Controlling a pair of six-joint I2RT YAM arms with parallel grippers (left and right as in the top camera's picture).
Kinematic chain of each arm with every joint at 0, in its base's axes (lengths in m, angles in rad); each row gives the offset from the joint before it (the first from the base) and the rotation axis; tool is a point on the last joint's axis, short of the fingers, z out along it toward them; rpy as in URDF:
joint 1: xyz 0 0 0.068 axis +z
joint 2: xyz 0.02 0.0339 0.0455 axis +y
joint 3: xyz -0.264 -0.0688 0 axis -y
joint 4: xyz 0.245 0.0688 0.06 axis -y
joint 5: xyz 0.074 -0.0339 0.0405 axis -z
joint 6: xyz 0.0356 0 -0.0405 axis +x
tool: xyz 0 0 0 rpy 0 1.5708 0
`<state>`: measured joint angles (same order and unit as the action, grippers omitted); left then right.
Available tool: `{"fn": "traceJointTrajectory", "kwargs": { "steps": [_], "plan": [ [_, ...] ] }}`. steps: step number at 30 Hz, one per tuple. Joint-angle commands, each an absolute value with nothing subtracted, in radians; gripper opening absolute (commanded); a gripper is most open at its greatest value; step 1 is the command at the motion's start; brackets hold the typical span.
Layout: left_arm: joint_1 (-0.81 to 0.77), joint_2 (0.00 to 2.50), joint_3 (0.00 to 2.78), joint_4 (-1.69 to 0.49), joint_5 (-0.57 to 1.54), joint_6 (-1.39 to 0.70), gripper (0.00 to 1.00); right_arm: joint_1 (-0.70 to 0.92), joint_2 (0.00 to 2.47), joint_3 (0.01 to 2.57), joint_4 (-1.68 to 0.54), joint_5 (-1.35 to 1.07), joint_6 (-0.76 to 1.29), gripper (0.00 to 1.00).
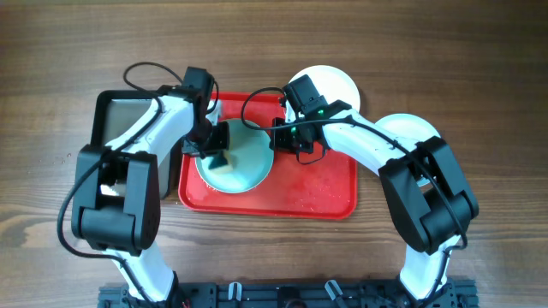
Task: Clean dirty plates on tray and stack at the side
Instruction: 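Scrub the blue plate surface with the sponge in the left gripper, then keep scrubbing the blue plate with the left-gripper sponge in circles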
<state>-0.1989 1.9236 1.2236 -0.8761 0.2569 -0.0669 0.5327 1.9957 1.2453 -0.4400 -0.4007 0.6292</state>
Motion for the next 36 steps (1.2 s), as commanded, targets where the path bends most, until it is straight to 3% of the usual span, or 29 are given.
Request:
{"fn": "traceJointTrajectory", "kwargs": {
  "steps": [1, 7, 11, 13, 17, 21, 25, 30, 36],
  "plan": [
    [-0.215, 1.963, 1.189, -0.864, 0.632, 0.237, 0.04, 0.528, 2.016, 1.235, -0.449, -0.368, 0.631, 0.04],
    [-0.215, 1.963, 1.189, -0.651, 0.600, 0.226, 0.04, 0.528, 2.016, 1.235, -0.450, -0.368, 0.631, 0.04],
    [-0.215, 1.964, 1.189, -0.514, 0.363, 0.054, 0.04, 0.528, 2.016, 1.235, -0.452, -0.368, 0.631, 0.04],
    [-0.215, 1.964, 1.189, -0.478, 0.132, -0.099, 0.04, 0.528, 2.016, 1.235, -0.452, -0.368, 0.631, 0.04],
    [-0.215, 1.963, 1.190, -0.571, -0.241, -0.377, 0.04, 0.528, 2.016, 1.235, -0.452, -0.368, 0.629, 0.04],
    [-0.215, 1.963, 1.190, -0.744, -0.346, -0.461, 0.04, 0.528, 2.016, 1.235, -0.451, -0.368, 0.630, 0.04],
    [-0.223, 1.963, 1.190, -0.904, -0.178, -0.385, 0.04, 0.528, 2.016, 1.235, -0.449, -0.368, 0.629, 0.04],
    [-0.226, 1.963, 1.189, -0.952, 0.517, 0.086, 0.04, 0.528, 2.016, 1.235, -0.449, -0.368, 0.629, 0.04],
    [-0.253, 1.963, 1.189, -0.849, 0.587, 0.113, 0.04, 0.528, 2.016, 1.235, -0.450, -0.369, 0.629, 0.04]
  ]
}}
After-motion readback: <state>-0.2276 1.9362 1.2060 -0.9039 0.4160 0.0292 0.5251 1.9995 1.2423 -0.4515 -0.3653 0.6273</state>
